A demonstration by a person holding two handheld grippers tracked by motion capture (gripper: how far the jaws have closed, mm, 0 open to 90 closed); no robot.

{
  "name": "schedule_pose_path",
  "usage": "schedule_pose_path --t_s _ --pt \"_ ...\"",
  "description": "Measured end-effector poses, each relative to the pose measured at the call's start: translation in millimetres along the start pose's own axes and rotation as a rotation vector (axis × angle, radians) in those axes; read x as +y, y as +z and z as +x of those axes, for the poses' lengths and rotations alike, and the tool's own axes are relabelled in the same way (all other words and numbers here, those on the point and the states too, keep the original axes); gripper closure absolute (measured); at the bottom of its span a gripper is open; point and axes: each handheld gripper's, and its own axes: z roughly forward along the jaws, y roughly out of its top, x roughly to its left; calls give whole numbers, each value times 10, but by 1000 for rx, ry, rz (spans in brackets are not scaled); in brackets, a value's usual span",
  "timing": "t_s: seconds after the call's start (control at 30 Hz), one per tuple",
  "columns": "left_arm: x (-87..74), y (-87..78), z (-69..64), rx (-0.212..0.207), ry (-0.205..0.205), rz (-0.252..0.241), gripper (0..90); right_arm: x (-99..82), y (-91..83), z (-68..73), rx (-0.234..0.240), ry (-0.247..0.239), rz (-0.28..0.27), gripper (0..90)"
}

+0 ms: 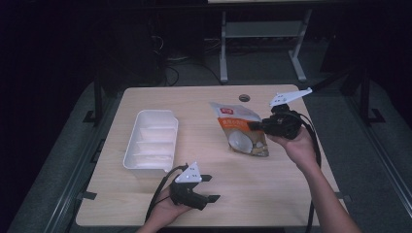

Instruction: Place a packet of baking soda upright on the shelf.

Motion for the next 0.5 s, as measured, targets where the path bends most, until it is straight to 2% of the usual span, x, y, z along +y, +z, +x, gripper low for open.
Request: schedule_pose_path --t_s 0.27,0.5 --pt "-13 8 6 -9 1 7 279 143 130 14 18 -5 -3 896" --pt "-24 -2 23 -12 -3 4 275 338 278 40 30 -25 -13 896"
